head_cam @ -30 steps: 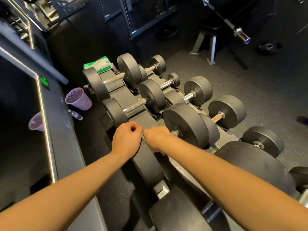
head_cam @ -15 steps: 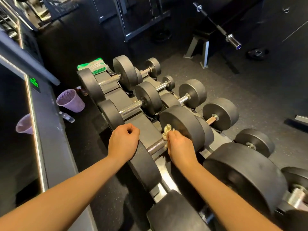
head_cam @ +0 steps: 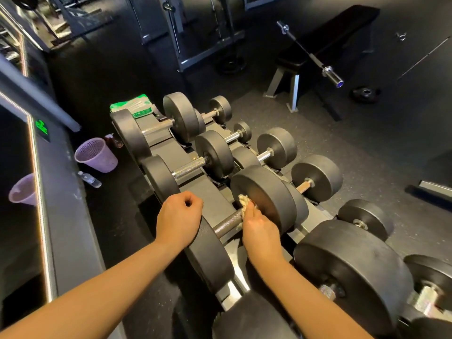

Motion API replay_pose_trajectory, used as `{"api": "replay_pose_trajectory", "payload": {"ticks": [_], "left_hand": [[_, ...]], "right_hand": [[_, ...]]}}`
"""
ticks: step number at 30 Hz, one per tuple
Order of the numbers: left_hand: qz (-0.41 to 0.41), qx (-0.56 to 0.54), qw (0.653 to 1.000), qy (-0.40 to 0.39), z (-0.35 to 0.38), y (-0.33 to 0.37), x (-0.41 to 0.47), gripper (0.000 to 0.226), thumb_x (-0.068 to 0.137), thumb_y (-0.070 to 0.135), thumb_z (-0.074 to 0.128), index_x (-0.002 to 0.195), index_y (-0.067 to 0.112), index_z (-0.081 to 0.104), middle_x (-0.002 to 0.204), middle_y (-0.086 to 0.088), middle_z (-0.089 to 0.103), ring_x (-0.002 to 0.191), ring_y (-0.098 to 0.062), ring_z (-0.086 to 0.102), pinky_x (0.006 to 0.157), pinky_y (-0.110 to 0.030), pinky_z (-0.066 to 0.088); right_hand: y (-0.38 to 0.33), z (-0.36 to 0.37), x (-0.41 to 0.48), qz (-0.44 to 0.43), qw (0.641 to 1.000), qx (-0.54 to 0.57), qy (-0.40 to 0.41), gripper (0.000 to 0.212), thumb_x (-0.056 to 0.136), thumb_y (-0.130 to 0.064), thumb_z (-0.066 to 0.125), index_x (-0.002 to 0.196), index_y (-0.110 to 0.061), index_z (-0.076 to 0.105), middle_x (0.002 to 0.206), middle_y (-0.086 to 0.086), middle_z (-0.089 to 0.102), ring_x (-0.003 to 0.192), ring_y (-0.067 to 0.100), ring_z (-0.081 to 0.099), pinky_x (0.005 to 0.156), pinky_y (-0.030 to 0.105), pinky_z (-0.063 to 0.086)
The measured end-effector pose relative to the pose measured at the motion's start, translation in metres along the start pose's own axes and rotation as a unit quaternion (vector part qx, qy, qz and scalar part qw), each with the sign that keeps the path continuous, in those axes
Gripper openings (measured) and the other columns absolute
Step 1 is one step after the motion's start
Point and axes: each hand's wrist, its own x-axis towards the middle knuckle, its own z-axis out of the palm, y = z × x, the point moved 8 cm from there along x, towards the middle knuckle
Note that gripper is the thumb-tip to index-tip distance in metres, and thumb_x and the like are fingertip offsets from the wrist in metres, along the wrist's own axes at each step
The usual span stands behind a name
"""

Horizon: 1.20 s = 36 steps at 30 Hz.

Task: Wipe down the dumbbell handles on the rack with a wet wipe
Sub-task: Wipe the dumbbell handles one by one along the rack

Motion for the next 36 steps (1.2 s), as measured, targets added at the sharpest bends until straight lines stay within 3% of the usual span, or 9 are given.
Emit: {"api": "replay_pose_trajectory", "payload": {"ticks": [5,10,13,15,20,22,28,33,36], "left_hand": [[-0.001,-0.001,1.000,0.003,0.000,-0.002,0.001,0.029,0.097,0.020,0.052,0.082,0.002,0.070,0.081,-0.017,0.069,0.077,-0.032,0.065,0.072,-0.048,0.055],[-0.004,-0.004,1.000,0.007,-0.001,-0.001,0.000,0.031,0.097,0.021,0.051,0.083,0.002,0.070,0.083,-0.017,0.069,0.078,-0.032,0.066,0.072,-0.049,0.056],[-0.008,-0.005,1.000,0.005,-0.001,-0.002,0.000,0.030,0.098,0.021,0.051,0.082,0.003,0.070,0.083,-0.016,0.070,0.078,-0.031,0.066,0.072,-0.048,0.056],[-0.009,-0.008,1.000,0.004,0.000,-0.001,-0.001,0.030,0.097,0.021,0.052,0.082,0.004,0.070,0.082,-0.016,0.069,0.076,-0.031,0.065,0.071,-0.049,0.056],[-0.007,-0.009,1.000,0.006,-0.001,-0.001,-0.001,0.029,0.097,0.019,0.053,0.080,0.004,0.070,0.084,-0.016,0.070,0.074,-0.031,0.065,0.070,-0.045,0.055],[-0.010,-0.011,1.000,0.005,-0.001,-0.002,-0.001,0.028,0.097,0.019,0.053,0.080,0.004,0.070,0.084,-0.016,0.070,0.074,-0.031,0.066,0.070,-0.045,0.055],[0.020,0.027,0.999,-0.012,0.001,0.006,0.000,0.023,0.098,0.022,0.055,0.080,0.016,0.069,0.076,-0.003,0.068,0.072,-0.020,0.065,0.069,-0.037,0.056],[0.167,0.178,0.952,-0.187,0.037,0.045,0.004,0.037,0.095,0.039,0.064,0.132,0.035,0.061,0.109,0.015,0.065,0.096,-0.006,0.062,0.085,-0.033,0.056],[0.212,0.159,0.915,-0.305,0.074,0.073,0.000,0.039,0.091,0.042,0.071,0.129,0.036,0.064,0.106,0.012,0.070,0.091,-0.007,0.063,0.080,-0.034,0.054]], "right_hand": [[0.014,0.015,-0.023,0.158,0.941,0.298,0.002,0.019,0.107,-0.019,0.046,0.105,-0.009,0.063,0.082,-0.002,0.063,0.073,0.014,0.062,0.067,0.034,0.048],[0.027,0.048,-0.016,0.517,0.552,0.654,-0.008,0.025,0.105,-0.010,0.046,0.091,-0.006,0.066,0.089,0.015,0.071,0.077,0.026,0.070,0.086,0.045,0.061],[0.017,0.051,-0.017,0.530,0.446,0.720,-0.029,0.023,0.107,-0.009,0.044,0.097,-0.004,0.063,0.093,0.018,0.071,0.083,0.032,0.070,0.087,0.050,0.058],[0.020,0.049,-0.022,0.512,0.506,0.693,-0.044,0.025,0.107,-0.013,0.045,0.099,-0.002,0.066,0.088,0.019,0.073,0.077,0.033,0.073,0.074,0.046,0.061],[0.026,0.002,-0.002,0.245,0.933,0.262,-0.024,0.037,0.107,-0.032,0.045,0.094,-0.009,0.071,0.076,0.002,0.072,0.067,0.015,0.071,0.070,0.035,0.062],[0.013,-0.010,0.007,0.139,0.986,0.077,-0.042,0.032,0.108,-0.034,0.042,0.100,-0.014,0.065,0.082,0.000,0.071,0.073,0.015,0.071,0.067,0.030,0.059],[-0.009,-0.010,0.015,0.036,0.987,0.057,-0.144,0.033,0.108,-0.034,0.041,0.103,-0.014,0.065,0.090,0.005,0.070,0.083,0.023,0.069,0.072,0.034,0.053],[0.019,-0.017,0.004,0.232,0.849,0.445,-0.165,0.035,0.109,-0.032,0.042,0.096,-0.012,0.067,0.075,0.006,0.066,0.067,0.019,0.062,0.073,0.046,0.059],[0.022,-0.033,0.005,0.295,0.747,0.567,-0.181,0.030,0.109,-0.018,0.040,0.114,-0.002,0.065,0.078,0.010,0.068,0.063,0.017,0.061,0.059,0.033,0.058]]}}
